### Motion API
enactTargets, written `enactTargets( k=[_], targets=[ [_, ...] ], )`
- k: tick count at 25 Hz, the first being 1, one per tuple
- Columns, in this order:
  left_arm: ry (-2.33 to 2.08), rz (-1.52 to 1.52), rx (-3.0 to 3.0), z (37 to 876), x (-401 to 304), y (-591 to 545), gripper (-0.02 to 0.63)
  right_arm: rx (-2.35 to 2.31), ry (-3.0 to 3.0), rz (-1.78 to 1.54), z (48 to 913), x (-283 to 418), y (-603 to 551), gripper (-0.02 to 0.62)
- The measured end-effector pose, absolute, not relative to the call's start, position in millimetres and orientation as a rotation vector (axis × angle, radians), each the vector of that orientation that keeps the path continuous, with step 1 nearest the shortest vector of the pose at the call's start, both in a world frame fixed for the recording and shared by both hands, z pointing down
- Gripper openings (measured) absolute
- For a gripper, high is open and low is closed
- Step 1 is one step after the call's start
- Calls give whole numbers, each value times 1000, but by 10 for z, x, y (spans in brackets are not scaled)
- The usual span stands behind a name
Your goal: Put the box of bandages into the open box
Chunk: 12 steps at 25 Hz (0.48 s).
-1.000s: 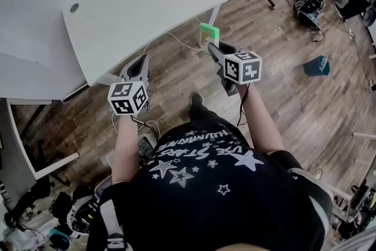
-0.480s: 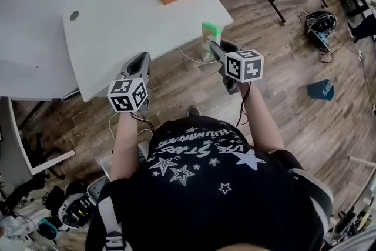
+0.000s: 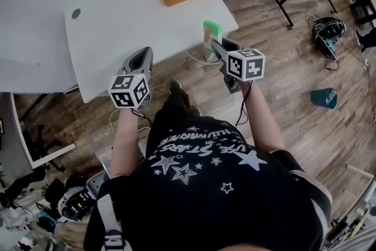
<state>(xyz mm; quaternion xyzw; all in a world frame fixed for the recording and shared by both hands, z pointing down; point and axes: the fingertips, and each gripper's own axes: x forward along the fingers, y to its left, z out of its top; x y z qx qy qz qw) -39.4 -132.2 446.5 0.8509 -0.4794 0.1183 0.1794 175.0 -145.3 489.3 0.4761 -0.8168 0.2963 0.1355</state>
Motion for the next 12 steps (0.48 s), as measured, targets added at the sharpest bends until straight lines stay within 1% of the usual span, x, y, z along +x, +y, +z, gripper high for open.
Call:
enactTargets(
  k=[7, 12],
  targets=[
    [-1328, 334, 2407, 4652, -393, -2109, 25, 1413, -2329, 855, 5043, 1839, -2138, 115],
    [-1312, 322, 2408, 4669, -397, -2984, 25, 1408, -2319, 797, 4973, 1884, -3016, 115]
  ],
)
